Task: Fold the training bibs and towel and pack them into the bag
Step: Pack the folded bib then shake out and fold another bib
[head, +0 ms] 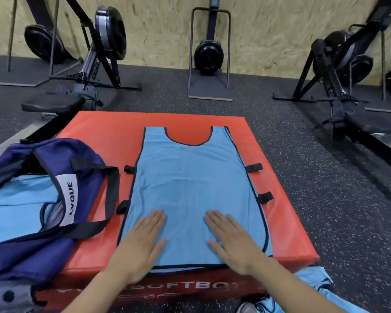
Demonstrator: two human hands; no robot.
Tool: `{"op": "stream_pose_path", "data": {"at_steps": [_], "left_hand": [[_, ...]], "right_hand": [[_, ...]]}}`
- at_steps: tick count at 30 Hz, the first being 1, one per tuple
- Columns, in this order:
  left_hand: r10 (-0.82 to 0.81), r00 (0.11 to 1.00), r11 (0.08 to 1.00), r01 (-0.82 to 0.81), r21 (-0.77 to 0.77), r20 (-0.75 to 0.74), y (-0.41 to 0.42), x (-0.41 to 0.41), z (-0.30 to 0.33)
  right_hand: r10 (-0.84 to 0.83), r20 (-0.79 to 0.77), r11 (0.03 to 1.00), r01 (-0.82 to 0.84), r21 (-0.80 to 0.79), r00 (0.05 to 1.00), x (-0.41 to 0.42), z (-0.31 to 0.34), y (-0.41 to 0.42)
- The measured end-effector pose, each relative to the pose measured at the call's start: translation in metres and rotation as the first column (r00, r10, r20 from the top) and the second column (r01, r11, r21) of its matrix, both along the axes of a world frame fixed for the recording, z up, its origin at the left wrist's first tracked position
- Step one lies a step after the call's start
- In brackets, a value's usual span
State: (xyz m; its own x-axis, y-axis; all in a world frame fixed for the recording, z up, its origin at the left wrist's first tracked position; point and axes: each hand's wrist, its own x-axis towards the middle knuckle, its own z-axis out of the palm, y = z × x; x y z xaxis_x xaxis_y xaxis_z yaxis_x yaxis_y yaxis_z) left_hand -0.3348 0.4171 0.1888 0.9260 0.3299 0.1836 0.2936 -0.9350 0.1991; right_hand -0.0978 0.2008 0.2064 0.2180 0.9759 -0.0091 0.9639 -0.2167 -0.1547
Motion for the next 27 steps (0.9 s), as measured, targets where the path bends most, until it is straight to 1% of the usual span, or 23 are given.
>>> {"op": "stream_pose_path", "data": {"at_steps": [3,5,8,11,15,18,20,23,27], "left_hand": [[0.009,1.000,1.000,-0.009,-0.006,0.016,0.008,-0.024,-0.001],[-0.026,1.000,1.000,0.026,0.006,0.009,0.010,-0.040,0.004],[-0.065,0.998,0.998,0.065,-0.009,0.011,0.008,-0.055,0.005],[-0.059,0.998,0.998,0.059,-0.012,0.005,0.007,-0.061,0.003],[-0.082,0.997,0.996,0.082,0.024,-0.013,0.005,-0.064,0.000],[-0.102,0.995,0.994,0.102,0.034,-0.008,0.002,-0.064,-0.002],[-0.098,0.995,0.995,0.098,0.036,0.001,-0.001,-0.065,-0.001],[-0.072,0.997,0.997,0.071,0.015,0.029,-0.007,-0.064,0.002],[-0.073,0.997,0.997,0.073,0.008,0.025,-0.011,-0.061,0.003]], "right_hand": [[-0.088,0.033,0.996,0.088,-0.010,0.996,0.018,0.003,-0.029],[-0.088,0.011,0.995,0.089,-0.039,0.996,0.034,0.007,-0.053],[-0.091,-0.115,0.996,0.088,-0.025,0.989,0.049,0.012,-0.085],[-0.129,-0.235,0.988,0.144,0.051,0.963,0.053,0.016,-0.104],[-0.162,-0.329,0.965,0.220,0.146,0.930,0.057,0.014,-0.117],[-0.176,-0.392,0.949,0.261,0.174,0.903,0.059,0.016,-0.122],[-0.195,-0.393,0.945,0.279,0.168,0.899,0.057,0.018,-0.123],[-0.222,-0.344,0.940,0.294,0.171,0.912,0.055,0.020,-0.121],[-0.150,-0.161,0.968,0.178,0.178,0.976,0.052,0.023,-0.115]]}}
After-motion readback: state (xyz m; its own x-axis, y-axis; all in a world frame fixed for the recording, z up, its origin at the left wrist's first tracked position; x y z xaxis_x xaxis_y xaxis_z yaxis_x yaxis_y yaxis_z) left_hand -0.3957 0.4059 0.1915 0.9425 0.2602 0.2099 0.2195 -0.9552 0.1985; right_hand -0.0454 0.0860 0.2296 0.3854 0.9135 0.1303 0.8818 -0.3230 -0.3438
